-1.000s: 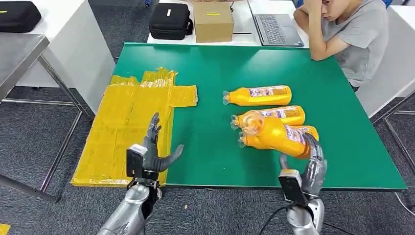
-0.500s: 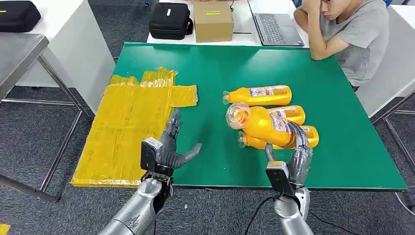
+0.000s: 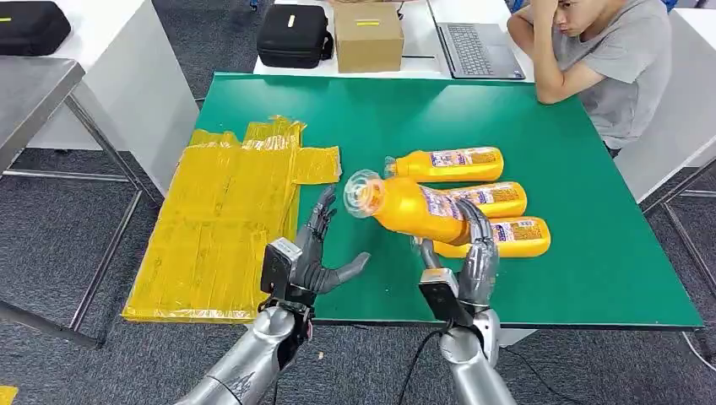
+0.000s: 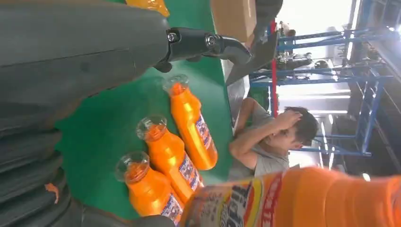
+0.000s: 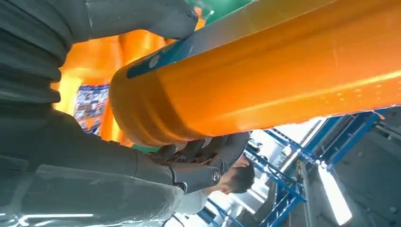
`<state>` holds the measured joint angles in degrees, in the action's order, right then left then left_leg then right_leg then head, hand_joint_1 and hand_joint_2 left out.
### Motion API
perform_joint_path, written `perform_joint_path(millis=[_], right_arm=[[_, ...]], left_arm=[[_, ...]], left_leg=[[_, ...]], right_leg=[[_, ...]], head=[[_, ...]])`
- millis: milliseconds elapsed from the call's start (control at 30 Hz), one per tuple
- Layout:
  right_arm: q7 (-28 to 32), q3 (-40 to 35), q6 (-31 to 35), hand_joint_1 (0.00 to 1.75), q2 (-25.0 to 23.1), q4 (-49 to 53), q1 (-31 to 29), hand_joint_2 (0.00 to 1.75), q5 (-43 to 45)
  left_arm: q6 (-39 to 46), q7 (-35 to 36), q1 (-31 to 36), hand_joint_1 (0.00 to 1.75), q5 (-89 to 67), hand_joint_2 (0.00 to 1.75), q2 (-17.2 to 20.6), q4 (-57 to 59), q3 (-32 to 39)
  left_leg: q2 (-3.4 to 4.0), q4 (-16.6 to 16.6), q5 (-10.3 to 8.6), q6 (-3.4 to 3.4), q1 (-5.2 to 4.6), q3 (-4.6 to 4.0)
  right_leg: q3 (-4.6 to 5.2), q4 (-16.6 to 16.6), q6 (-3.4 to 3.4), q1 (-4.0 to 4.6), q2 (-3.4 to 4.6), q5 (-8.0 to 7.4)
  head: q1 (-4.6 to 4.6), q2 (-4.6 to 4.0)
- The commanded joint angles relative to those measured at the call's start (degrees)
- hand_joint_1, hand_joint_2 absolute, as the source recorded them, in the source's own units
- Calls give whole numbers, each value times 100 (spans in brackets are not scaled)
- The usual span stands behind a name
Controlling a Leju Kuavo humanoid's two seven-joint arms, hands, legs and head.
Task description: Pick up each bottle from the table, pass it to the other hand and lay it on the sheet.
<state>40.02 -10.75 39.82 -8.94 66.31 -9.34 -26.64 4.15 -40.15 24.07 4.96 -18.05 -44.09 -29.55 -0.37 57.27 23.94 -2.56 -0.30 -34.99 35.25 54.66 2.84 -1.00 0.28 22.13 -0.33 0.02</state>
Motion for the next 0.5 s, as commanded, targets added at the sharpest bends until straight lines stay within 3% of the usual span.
perform_joint_path(millis=[33, 300, 500], right_arm=[[-2, 46, 18, 175, -186, -452, -469, 175, -108], [-2, 76, 18, 175, -194, -400, -495, 175, -222], [-2, 222, 18, 175, -269, -421, -636, 175, -459]], left_arm=[[76, 15, 512, 0, -102, 175, 285, 6, -234], [87, 15, 646, 0, -85, 175, 250, -7, -173], [-468, 17, 901, 0, 173, 175, 21, 340, -316]], left_leg=[[19, 9, 15, 17, 7, 24], [8, 1, 11, 13, 5, 25], [-1, 4, 7, 11, 3, 16]], right_leg=[[-19, 10, -16, 8, 13, 11], [-22, 2, -13, 6, 7, 9], [-15, 6, -11, 4, -2, 9]], head=[[0, 0], [2, 0], [0, 0]])
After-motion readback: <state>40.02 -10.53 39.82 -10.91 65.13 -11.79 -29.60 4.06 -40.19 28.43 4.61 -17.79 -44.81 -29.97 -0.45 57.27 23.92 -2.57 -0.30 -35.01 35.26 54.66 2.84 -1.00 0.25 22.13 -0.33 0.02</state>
